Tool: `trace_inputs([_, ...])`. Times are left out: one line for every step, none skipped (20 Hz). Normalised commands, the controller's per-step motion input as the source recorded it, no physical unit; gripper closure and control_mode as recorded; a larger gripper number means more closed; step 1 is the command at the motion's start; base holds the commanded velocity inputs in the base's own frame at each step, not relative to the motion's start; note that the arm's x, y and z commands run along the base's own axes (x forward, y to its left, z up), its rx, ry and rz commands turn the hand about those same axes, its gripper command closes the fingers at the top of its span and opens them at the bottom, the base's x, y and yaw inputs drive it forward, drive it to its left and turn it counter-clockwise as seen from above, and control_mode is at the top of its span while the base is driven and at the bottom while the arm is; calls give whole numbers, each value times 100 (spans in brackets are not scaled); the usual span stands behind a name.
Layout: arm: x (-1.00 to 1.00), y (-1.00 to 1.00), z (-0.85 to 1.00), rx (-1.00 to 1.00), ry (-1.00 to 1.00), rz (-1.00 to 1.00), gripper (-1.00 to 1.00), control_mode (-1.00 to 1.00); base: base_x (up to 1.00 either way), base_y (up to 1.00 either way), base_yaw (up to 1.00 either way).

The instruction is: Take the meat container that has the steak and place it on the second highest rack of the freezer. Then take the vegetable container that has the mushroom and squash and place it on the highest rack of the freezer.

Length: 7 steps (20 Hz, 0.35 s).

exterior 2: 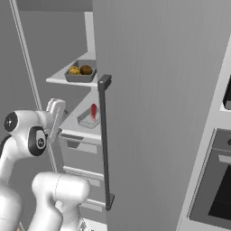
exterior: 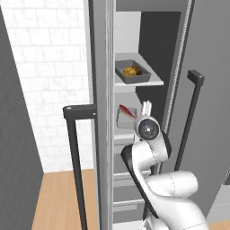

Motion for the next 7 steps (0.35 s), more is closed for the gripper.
trace_inputs([-100,-10,100,12,-17,0,-100,-100,0,0,0])
trace_inputs([-100,-18,100,13,-17,0,-100,-100,0,0,0])
trace_inputs([-100,-24,100,13,-18,1,-100,-100,0,0,0])
trace_inputs([-100,-29,100,16,-18,3,-100,-100,0,0,0])
trace_inputs([-100,-32,100,19,-16,2,-100,-100,0,0,0])
trace_inputs([-100,-51,100,23,-18,4,-100,-100,0,0,0])
trace_inputs([-100,-65,100,24,-23,8,-100,-100,0,0,0])
